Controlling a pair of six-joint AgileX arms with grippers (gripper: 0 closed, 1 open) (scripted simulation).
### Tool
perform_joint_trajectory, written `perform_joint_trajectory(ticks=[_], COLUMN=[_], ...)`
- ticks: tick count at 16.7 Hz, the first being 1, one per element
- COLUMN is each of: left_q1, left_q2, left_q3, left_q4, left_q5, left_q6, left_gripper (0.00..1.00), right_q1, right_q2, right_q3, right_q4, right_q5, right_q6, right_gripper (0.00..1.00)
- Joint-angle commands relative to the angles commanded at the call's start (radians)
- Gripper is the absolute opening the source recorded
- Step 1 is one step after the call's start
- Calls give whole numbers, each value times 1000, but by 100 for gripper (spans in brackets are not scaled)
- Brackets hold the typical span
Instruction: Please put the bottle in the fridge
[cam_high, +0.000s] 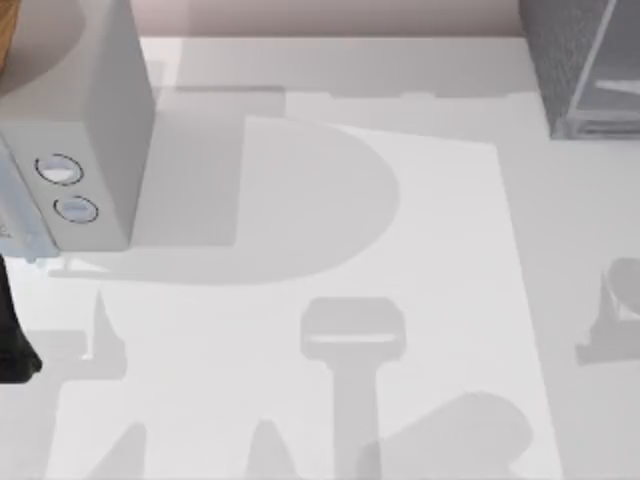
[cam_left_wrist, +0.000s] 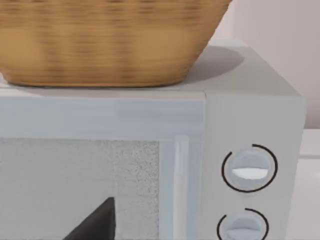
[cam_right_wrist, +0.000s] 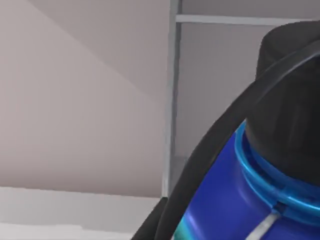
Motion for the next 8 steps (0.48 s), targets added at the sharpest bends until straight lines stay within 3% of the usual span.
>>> perform_joint_trajectory(ticks=[4, 8], left_q1=[0, 0], left_q2=[0, 0], left_q3=[0, 0], left_q4=[0, 0], left_q5=[0, 0], left_q6=[0, 0], left_gripper=[100, 100], right_q1=[-4, -3], right_q2=[-100, -103], right_q3=[-87, -95], right_q4=[-133, -142], right_q5=[60, 65], right_q6=[24, 27], right_gripper=[1, 1])
